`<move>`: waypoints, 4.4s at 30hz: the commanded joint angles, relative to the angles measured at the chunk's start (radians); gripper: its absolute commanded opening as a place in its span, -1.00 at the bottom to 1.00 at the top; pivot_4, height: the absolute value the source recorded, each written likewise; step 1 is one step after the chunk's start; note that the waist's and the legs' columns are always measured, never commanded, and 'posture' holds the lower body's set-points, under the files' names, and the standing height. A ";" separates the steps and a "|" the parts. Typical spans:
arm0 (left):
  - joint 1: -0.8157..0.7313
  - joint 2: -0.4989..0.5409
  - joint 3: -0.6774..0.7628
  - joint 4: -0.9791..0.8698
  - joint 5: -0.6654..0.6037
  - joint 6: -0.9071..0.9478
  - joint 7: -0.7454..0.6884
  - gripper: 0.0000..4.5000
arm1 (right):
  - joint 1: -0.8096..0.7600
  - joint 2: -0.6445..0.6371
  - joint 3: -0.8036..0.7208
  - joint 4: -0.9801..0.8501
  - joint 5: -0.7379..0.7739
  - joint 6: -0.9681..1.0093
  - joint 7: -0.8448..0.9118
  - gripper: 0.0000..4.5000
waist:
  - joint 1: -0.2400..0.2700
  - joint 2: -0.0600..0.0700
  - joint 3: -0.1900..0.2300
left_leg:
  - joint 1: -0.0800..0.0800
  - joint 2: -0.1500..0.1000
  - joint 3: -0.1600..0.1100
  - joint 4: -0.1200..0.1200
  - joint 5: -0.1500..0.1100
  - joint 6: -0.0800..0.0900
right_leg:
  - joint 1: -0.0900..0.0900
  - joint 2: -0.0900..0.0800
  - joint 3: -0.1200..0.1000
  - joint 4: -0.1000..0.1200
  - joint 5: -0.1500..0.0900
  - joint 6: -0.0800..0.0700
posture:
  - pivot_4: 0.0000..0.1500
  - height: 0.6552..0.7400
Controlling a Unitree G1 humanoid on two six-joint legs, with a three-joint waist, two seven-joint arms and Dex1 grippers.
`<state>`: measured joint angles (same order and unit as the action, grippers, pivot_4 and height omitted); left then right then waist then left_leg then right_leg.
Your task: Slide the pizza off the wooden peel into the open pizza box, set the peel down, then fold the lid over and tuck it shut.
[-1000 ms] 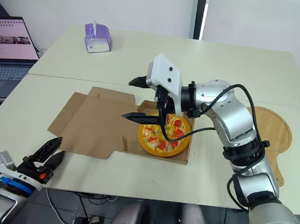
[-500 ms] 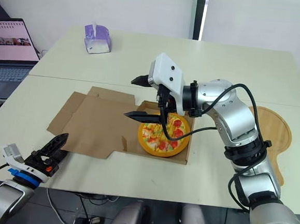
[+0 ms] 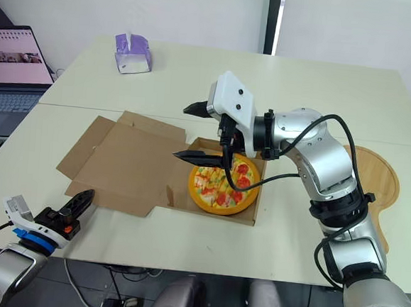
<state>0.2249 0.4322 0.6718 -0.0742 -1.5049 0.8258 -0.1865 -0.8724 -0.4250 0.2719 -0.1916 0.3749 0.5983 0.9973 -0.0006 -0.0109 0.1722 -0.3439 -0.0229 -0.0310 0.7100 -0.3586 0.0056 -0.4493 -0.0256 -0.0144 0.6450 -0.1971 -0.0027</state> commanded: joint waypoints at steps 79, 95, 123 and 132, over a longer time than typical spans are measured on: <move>-1.237 0.019 -0.569 0.673 1.119 -0.483 -0.612 -1.00 | 0.127 -0.047 -0.366 0.340 -0.124 -0.157 -0.341 0.99 | -0.002 -0.010 0.006 | -0.005 -0.001 0.005 -0.004 0.004 -0.006 | -0.007 -0.001 0.002 0.000 0.001 0.001 | 1.00 1.00; -1.242 0.021 -0.556 0.669 1.131 -0.478 -0.619 -1.00 | 0.010 0.015 -0.385 0.517 -0.071 -0.218 -0.277 0.00 | -0.002 -0.010 0.006 | -0.006 -0.001 0.005 -0.004 0.003 -0.005 | -0.008 -0.001 0.002 0.000 0.001 0.001 | 1.00 1.00; -1.157 -0.003 -0.530 0.650 1.179 -0.603 -0.549 -0.02 | 0.067 0.060 -0.337 0.300 -0.073 -0.135 -0.409 -1.00 | -0.003 -0.010 0.006 | -0.006 -0.001 0.006 -0.003 0.003 -0.005 | -0.008 -0.001 0.003 0.001 0.001 0.001 | 1.00 1.00; -1.154 0.017 -0.519 0.652 1.172 -0.612 -0.557 -0.44 | 0.057 0.057 -0.342 0.319 -0.076 -0.137 -0.412 -1.00 | -0.004 -0.010 0.006 | -0.006 -0.001 0.006 -0.003 0.003 -0.005 | -0.008 -0.001 0.002 0.001 0.001 0.001 | 1.00 1.00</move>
<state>-0.9215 0.4308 0.1258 0.6069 -0.3269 0.2305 -0.7360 -0.7967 -0.3577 -0.0557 0.1573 0.2902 0.4680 0.5874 -0.0041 -0.0206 0.1784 -0.3494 -0.0238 -0.0251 0.7067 -0.3553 0.0006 -0.4574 -0.0262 -0.0119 0.6459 -0.1962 -0.0015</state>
